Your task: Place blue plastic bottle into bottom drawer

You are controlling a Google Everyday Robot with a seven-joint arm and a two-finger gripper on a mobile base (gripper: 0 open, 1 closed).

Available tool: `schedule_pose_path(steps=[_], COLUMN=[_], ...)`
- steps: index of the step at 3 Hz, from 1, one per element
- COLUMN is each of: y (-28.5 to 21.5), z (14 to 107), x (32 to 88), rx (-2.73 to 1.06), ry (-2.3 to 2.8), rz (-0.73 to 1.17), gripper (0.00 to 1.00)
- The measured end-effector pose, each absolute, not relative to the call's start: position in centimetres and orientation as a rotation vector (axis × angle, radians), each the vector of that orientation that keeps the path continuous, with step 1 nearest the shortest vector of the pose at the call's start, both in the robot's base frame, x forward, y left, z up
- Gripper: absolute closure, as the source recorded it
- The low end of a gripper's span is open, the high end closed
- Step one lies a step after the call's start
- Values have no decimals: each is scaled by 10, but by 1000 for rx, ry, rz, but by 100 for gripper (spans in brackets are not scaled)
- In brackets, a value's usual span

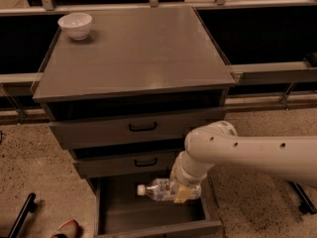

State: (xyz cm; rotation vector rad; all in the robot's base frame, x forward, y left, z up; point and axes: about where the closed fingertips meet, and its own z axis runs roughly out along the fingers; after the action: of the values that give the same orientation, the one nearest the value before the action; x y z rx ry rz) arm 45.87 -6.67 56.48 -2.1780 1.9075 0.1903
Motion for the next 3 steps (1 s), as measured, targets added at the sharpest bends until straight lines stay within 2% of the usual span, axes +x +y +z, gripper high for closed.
schedule_pose_path(steps=[1,3], y=[-80,-72], z=[483,459], x=[449,457], rx=[-2159,-2116], ry=[1923,1867], rz=[188,192], gripper=[100,100])
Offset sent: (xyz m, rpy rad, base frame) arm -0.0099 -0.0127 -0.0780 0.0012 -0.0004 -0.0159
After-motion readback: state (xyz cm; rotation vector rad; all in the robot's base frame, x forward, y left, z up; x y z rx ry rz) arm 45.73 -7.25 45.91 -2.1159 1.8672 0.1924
